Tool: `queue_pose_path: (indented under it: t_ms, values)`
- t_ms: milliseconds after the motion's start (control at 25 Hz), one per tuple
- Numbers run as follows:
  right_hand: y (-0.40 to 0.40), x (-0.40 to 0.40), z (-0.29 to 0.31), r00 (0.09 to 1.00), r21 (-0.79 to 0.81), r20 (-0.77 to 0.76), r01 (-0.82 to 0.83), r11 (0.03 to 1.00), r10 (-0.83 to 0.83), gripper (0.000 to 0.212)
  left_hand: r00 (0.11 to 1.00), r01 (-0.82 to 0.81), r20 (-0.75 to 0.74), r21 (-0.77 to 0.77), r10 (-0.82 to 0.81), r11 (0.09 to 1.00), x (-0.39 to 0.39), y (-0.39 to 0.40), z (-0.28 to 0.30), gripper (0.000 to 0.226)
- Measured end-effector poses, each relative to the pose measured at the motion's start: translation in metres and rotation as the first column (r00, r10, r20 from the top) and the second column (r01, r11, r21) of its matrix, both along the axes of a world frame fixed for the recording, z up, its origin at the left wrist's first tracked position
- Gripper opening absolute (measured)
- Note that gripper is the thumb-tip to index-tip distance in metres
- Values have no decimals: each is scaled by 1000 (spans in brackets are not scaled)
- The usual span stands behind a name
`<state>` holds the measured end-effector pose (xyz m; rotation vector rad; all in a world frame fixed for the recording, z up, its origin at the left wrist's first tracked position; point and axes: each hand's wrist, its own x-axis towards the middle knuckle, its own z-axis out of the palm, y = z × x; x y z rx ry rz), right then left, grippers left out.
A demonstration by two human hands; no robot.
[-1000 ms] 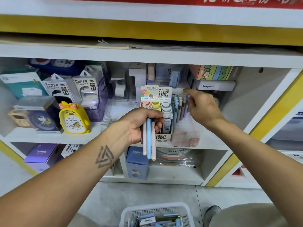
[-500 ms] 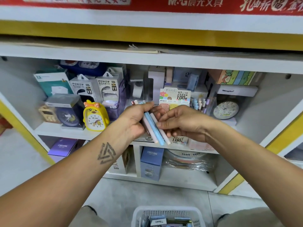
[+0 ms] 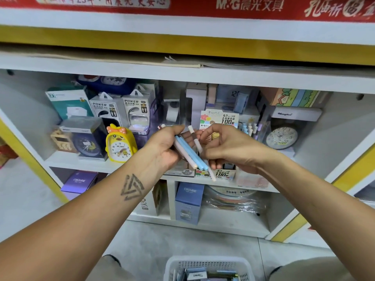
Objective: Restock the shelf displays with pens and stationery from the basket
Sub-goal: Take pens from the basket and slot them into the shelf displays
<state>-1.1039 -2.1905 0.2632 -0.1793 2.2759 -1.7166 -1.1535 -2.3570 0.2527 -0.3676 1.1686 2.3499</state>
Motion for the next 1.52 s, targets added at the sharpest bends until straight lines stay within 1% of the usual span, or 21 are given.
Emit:
queue_pose_path:
  t_ms: [80, 120, 160, 280, 360, 400, 440, 480, 560, 680, 880, 1080, 1160, 1280, 1360, 1400, 1440, 1480, 1520]
  values:
    - [19, 4, 7, 1000, -32, -13, -10, 999, 9, 71, 1000, -17, -1, -28, 17, 999, 1, 6, -1, 16]
    - [31, 6, 11, 999, -37, -36, 22, 999, -23, 83, 1000, -15, 4, -45, 15, 999, 2, 11, -1, 12]
    - [43, 8, 15, 995, -31, -70, 69, 997, -71, 89, 1000, 3, 3, -65, -3, 998, 3, 16, -1, 9]
    - [78, 14, 22, 949, -1, -201, 249, 968, -245, 81, 996, 81, -12, -112, -83, 990, 9, 35, -3, 6]
    - [98, 13, 19, 856, 40, -339, 427, 904, -389, 66, 994, 106, -16, -118, -109, 987, 13, 50, -6, 3]
    - [106, 11, 17, 793, 70, -422, 512, 856, -440, 55, 993, 118, -10, -123, -120, 985, 15, 56, -8, 2]
    - [113, 9, 14, 738, 112, -498, 575, 810, -455, 46, 991, 135, 3, -127, -136, 983, 17, 62, -11, 2]
    - [118, 7, 10, 707, 168, -558, 610, 775, -435, 38, 988, 156, 15, -128, -155, 979, 19, 67, -13, 2]
    - [123, 5, -3, 695, 283, -627, 625, 728, -353, 26, 977, 215, 23, -128, -214, 968, 21, 74, -17, 3]
    - [119, 4, -18, 695, 381, -671, 622, 684, -259, 21, 959, 282, 12, -158, -284, 946, 22, 80, -20, 8]
    - [115, 0, -30, 696, 405, -691, 596, 693, -195, 21, 953, 303, 14, -130, -303, 944, 20, 80, -20, 13]
    - [109, -2, -31, 669, 450, -729, 625, 637, -141, 15, 955, 296, 15, -111, -297, 949, 20, 78, -19, 10]
    - [111, -3, -28, 680, 451, -718, 616, 646, -147, 12, 956, 293, 14, -86, -293, 952, 21, 76, -17, 9]
    - [111, -4, -28, 702, 477, -695, 613, 630, -157, 8, 958, 286, 9, -47, -286, 957, 21, 71, -14, 10]
    - [106, -1, -30, 752, 560, -650, 571, 600, -108, 12, 962, 274, 11, -10, -274, 962, 21, 68, -11, 7]
    - [104, -1, -31, 771, 623, -635, 550, 555, -51, 18, 964, 265, 11, 7, -266, 964, 21, 67, -10, 5]
    - [102, 0, -29, 771, 674, -637, 551, 492, 8, 23, 965, 261, 3, 19, -261, 965, 21, 66, -10, 5]
    - [99, 2, -28, 749, 681, -661, 576, 453, 41, 26, 964, 265, -12, 27, -265, 964, 22, 66, -9, 6]
    - [93, 5, -25, 718, 646, -696, 605, 466, 33, 26, 961, 274, -28, 34, -274, 961, 22, 66, -9, 8]
